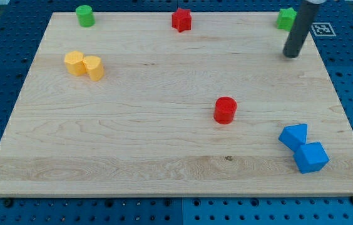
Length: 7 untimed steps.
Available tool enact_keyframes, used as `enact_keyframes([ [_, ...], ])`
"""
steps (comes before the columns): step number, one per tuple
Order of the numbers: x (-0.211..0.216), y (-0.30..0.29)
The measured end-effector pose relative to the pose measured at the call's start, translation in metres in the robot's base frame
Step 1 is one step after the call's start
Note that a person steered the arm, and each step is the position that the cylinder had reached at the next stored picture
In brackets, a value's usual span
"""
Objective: Move the green star left a bit
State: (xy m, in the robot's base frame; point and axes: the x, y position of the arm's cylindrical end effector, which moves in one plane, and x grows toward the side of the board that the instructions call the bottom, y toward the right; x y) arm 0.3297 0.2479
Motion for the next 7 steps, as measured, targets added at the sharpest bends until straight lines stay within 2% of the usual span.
enact_keyframes([
  [2,-0.055,0.031],
  [3,-0.059,0.056],
  [4,-0.087,0.077],
  [6,-0.128,0.055],
  [7,-0.110,0.049],
])
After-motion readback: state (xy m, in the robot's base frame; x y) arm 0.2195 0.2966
